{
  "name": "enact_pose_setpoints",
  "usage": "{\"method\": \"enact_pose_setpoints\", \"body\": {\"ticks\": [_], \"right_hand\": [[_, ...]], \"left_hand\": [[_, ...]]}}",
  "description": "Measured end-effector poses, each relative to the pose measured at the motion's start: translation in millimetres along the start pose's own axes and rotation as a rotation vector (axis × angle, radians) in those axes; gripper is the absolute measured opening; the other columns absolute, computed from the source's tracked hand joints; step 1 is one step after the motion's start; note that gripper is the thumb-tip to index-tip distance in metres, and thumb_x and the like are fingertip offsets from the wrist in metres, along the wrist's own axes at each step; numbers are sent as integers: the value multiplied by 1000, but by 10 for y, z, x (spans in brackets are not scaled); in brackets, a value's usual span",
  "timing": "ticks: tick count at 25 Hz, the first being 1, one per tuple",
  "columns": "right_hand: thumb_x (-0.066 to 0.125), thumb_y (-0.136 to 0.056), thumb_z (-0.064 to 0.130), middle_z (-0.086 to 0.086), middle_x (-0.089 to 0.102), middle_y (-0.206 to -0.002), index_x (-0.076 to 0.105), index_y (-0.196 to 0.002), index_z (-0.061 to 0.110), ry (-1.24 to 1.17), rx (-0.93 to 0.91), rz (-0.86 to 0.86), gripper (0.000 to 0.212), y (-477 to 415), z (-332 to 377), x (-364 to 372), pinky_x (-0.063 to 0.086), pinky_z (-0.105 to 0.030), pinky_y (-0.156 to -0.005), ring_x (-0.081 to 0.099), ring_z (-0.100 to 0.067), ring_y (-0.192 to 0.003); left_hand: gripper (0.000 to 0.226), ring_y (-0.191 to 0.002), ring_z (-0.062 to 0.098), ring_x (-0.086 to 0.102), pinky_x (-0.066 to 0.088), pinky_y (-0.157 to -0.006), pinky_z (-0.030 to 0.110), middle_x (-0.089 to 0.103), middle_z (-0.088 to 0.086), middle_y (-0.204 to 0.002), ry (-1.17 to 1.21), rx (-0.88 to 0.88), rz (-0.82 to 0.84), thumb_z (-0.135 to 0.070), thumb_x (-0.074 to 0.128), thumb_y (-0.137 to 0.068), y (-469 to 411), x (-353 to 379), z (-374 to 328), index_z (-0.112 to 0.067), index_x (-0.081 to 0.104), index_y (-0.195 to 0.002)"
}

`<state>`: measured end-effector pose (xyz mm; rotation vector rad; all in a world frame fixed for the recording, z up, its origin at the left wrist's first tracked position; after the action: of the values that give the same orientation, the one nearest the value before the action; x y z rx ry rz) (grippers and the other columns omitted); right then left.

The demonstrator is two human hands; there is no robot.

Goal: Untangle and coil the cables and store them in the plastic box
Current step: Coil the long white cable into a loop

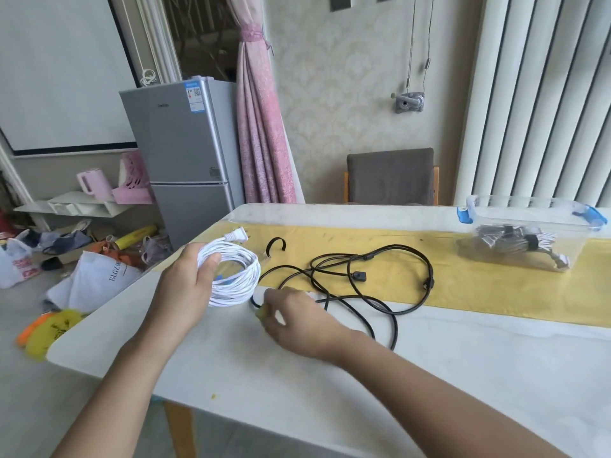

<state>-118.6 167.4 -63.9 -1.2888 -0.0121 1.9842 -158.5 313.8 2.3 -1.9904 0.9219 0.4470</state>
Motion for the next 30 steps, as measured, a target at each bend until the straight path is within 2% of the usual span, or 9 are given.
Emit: {"method": "enact_pose_setpoints", "body": {"ticks": [2,5,8,12,15,19,21,28,30], "right_hand": [[50,-94,22,-6,67,-85,51,-81,13,-194,135,-4,15,144,-175,-417,45,-33,-71,57,-21,-80],[51,-96,20,-1,51,-63,50,-79,18,-462,272,-141,17,295,-483,-1048,37,-27,-58,43,-17,-62],[48,-98,14,9,44,-54,62,-87,17,-498,319,-214,18,446,-743,-1450,31,-19,-48,37,-14,-57],[42,-100,10,9,51,-55,64,-97,21,-482,296,-183,25,639,-963,-1684,41,-22,-60,49,-10,-57],[43,-98,8,9,56,-66,60,-92,27,-276,298,-230,27,758,-1166,-1859,40,-28,-62,47,-8,-57],[60,-92,14,28,64,-81,73,-101,25,-13,138,-299,20,926,-1147,-2013,44,-11,-69,61,6,-77],[65,-88,17,32,61,-78,75,-97,25,41,66,-284,15,981,-1145,-1971,40,-6,-66,60,7,-74],[65,-83,23,15,61,-79,70,-83,27,327,-33,-268,6,1050,-1119,-1880,45,-22,-55,54,-2,-67],[64,-82,24,11,60,-78,69,-81,27,489,-70,-278,7,1073,-1042,-1827,38,-21,-47,49,-8,-61]], "left_hand": [[29,-100,27,57,35,-76,29,65,7,-103,68,28,30,-25,46,-97,-40,152,-116,-7,56,-117],[23,-95,22,58,36,-76,29,64,-3,-93,182,48,77,-25,46,-98,-100,426,-364,-11,58,-112],[22,-90,20,59,35,-72,26,64,-5,-90,233,105,111,-26,46,-97,-180,750,-717,-14,58,-112],[23,-82,20,56,30,-63,22,61,-4,-85,242,223,138,-26,47,-97,-218,1157,-1220,-13,56,-113],[25,-77,20,53,30,-62,25,59,-3,-85,223,295,203,-29,45,-97,-193,1502,-1530,-12,53,-115],[25,-83,17,57,41,-70,30,63,-5,-93,259,380,308,-33,43,-98,-45,1871,-1804,-17,50,-116],[26,-85,15,57,43,-72,30,63,-6,-96,274,414,358,-34,43,-98,29,1992,-1863,-18,49,-117],[31,-88,12,55,44,-73,30,59,-9,-99,287,527,358,-35,44,-97,157,2058,-1933,-17,48,-122],[31,-88,11,55,44,-72,29,60,-9,-98,297,532,353,-34,44,-97,205,2044,-1948,-17,48,-123]]}}
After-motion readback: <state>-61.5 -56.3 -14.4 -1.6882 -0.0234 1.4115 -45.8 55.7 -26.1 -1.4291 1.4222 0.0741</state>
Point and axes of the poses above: each hand's wrist, its own y-axis away from the middle knuckle, its own x-axis out of the palm, z = x × y, the point moved 8 cm from there along -y, towards the middle knuckle
